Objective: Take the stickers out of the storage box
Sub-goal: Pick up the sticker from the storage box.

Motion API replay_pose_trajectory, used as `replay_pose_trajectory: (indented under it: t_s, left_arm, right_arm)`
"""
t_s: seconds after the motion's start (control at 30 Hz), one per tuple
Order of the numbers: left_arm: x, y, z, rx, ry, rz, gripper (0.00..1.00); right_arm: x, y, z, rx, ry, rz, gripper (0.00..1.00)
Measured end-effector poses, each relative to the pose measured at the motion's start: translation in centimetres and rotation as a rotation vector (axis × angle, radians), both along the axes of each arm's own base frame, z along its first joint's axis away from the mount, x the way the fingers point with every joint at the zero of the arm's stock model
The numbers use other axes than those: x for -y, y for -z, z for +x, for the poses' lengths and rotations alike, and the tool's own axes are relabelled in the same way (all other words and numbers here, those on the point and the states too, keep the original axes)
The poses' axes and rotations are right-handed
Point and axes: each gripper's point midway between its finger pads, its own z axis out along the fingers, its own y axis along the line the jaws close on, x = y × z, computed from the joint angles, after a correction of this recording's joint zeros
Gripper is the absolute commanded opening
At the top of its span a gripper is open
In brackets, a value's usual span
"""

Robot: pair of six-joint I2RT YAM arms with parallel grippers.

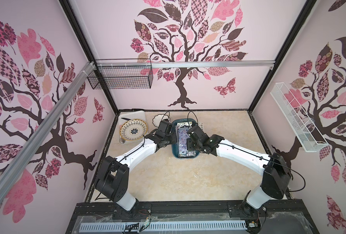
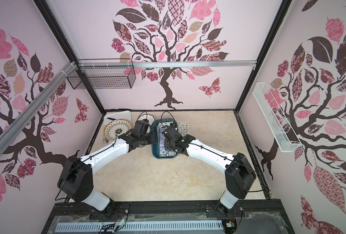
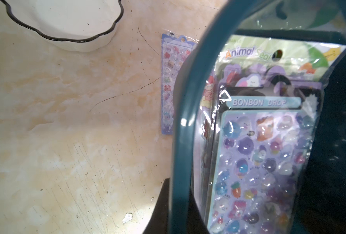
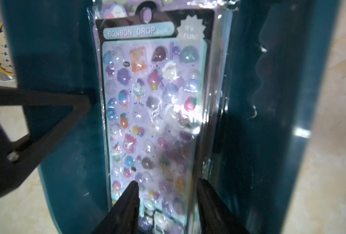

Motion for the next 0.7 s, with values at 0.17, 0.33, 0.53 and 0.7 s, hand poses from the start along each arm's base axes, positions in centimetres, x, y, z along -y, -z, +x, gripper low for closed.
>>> replay_pose_trajectory:
  t_s: [0.17,0.33,0.53,0.7]
  left_arm:
    - [0.8,0.3,-0.5,-0.003,0.018,0.012,0.0]
    - [0.7,0.6,-0.4,-0.008,0.017,0.017,0.0]
    - [0.5,0.9,-0.5,-0.015,0.018,0.034,0.0]
    - [0.2,1.1,-0.5,-0.012,0.015,0.051,0.0]
  right_arm:
    - [0.3,1.6,0.4,-0.024,0.027,-0.028,0.49]
    - [0.3,1.8,0.7,-0.024,0.036,-0.015,0.48]
    - [0.1,3.1,0.4,-0.058,0.013,0.029,0.48]
    - [0.0,3.4,0.7,-0.091,0.005,0.111,0.48]
